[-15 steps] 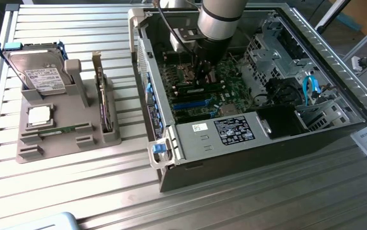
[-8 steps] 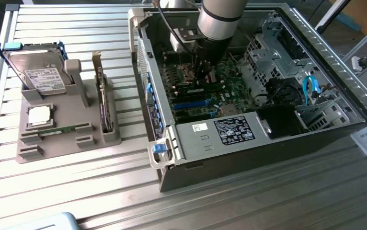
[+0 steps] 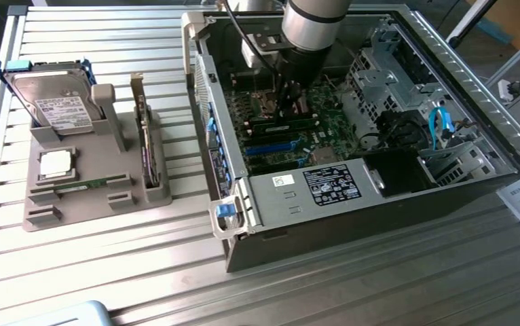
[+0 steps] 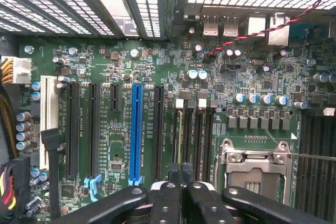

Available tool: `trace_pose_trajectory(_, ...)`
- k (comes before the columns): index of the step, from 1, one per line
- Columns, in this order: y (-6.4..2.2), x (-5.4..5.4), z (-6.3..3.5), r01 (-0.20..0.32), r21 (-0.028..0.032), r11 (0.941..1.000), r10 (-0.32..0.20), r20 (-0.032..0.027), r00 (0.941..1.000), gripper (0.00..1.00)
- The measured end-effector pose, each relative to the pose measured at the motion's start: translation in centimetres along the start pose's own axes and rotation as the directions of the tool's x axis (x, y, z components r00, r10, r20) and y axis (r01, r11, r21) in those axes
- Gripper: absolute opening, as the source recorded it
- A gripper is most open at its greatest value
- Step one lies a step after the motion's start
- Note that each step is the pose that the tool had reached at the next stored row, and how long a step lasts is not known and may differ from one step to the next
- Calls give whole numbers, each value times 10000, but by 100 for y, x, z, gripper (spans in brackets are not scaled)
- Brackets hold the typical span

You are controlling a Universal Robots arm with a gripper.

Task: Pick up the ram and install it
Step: 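Press down the ram until it locks into place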

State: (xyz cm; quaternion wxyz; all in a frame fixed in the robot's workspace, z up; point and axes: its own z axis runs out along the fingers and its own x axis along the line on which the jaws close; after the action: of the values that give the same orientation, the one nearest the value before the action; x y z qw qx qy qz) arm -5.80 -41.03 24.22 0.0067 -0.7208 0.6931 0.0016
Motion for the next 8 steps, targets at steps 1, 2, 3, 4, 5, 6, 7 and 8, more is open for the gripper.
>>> trace_pose_trajectory(1,11,-4,3,1,0,10000,-1,-1,10000,10)
trace_pose_trajectory(2,32,-17,8,1,-1,10000,-1,-1,10000,10)
trace_pose_trajectory(3,57,-38,16,1,-1,10000,-1,-1,10000,10)
trace_pose_trajectory(4,70,-48,22,1,0,10000,-1,-1,10000,10)
trace_pose_trajectory(5,74,-52,30,1,0,10000,-1,1,10000,10)
trace_pose_trajectory(6,75,-52,32,2,-2,10000,-2,-3,10000,10)
trace_pose_trajectory(7,74,-52,35,2,-1,10000,-2,-1,10000,10)
trace_pose_trajectory(8,75,-52,36,2,-1,10000,-2,-1,10000,10)
